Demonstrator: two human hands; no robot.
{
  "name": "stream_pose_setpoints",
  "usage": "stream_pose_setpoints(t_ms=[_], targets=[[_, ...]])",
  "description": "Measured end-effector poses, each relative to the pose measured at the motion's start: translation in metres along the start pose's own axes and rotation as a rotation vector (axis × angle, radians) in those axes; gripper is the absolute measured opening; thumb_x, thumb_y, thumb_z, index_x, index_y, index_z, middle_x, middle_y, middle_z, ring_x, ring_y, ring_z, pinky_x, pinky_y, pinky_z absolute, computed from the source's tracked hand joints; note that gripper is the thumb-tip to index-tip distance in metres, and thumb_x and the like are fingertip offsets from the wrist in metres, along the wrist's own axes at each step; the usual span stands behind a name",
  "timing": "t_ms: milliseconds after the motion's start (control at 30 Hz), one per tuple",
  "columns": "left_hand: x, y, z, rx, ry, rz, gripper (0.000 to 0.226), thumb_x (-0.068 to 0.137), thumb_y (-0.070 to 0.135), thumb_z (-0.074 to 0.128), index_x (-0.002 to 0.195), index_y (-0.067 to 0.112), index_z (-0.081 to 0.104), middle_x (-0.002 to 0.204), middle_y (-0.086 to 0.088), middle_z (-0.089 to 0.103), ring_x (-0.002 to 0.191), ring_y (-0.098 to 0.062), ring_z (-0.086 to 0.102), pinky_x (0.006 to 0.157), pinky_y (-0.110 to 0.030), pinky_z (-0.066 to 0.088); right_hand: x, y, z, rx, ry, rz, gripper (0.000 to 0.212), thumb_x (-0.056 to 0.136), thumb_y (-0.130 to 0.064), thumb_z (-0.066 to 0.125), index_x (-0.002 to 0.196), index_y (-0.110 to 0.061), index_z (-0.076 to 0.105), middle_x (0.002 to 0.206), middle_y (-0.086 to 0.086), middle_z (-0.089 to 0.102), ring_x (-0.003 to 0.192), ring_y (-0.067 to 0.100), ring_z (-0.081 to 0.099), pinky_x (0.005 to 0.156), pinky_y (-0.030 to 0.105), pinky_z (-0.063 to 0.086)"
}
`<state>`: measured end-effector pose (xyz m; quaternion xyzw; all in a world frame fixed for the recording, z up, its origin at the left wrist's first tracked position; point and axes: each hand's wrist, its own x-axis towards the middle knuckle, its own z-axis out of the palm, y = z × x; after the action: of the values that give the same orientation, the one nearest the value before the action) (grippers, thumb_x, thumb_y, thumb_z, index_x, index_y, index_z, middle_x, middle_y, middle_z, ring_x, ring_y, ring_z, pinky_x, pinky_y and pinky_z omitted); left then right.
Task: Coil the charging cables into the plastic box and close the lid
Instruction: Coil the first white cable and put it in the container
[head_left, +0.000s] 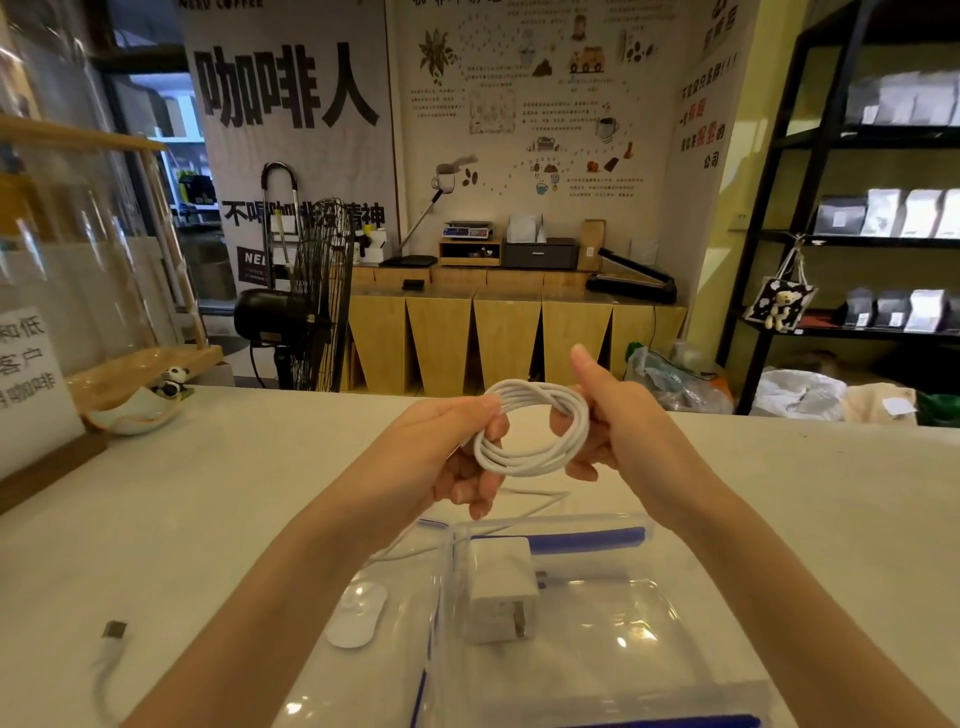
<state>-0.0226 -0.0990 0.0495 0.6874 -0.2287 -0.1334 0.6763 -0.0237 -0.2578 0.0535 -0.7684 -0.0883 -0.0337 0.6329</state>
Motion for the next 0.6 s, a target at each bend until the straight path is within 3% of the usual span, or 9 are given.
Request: stream_pose_setpoints(t_ms=[167, 300, 433, 600], targets=[[0.0, -0.003, -0.002, 0.089, -0.034, 0.001, 0.039, 0.092, 0.029, 0.035, 0.061, 0.015, 0.053, 0.044, 0.001, 0.053, 0.038, -0.01, 0.042, 0.045, -0.021, 0.045, 0.0, -0.001, -0.005, -0.074, -0.015, 0.033, 0.059, 0.088, -0.045, 0.041, 0.034, -0.021, 0.046, 0.033, -0.009, 0.033, 0.033, 0.008, 0.027, 0.043, 0.02, 0.028], [-0.002, 0.001, -0.013, 0.287, -0.143, -0.021, 0.034, 0.084, 0.036, 0.042, 0.058, 0.018, 0.053, 0.045, 0.004, 0.053, 0.041, -0.01, 0.046, 0.045, -0.017, 0.043, -0.01, 0.002, -0.01, -0.311, -0.087, -0.015, 0.057, 0.08, -0.051, 0.046, 0.031, -0.021, 0.049, 0.03, -0.01, 0.037, 0.029, 0.003, 0.031, 0.042, 0.015, 0.031], [-0.003, 0.003, -0.018, 0.421, -0.285, -0.081, 0.034, 0.083, 0.041, 0.046, 0.059, 0.021, 0.056, 0.052, 0.001, 0.055, 0.045, -0.011, 0.05, 0.048, -0.017, 0.045, -0.028, 0.009, -0.011, -0.515, -0.095, -0.118, 0.065, 0.06, -0.068, 0.041, 0.041, -0.007, 0.053, 0.033, -0.007, 0.034, 0.034, 0.007, 0.032, 0.044, 0.013, 0.032], [-0.002, 0.0, -0.012, 0.482, -0.277, -0.104, 0.029, 0.077, 0.042, 0.047, 0.067, 0.017, 0.056, 0.061, 0.003, 0.061, 0.057, -0.011, 0.06, 0.056, -0.018, 0.051, -0.037, 0.014, -0.021, -0.608, -0.109, -0.152, 0.057, 0.063, -0.068, 0.033, 0.041, -0.019, 0.054, 0.036, -0.005, 0.042, 0.036, 0.004, 0.038, 0.048, 0.014, 0.034]])
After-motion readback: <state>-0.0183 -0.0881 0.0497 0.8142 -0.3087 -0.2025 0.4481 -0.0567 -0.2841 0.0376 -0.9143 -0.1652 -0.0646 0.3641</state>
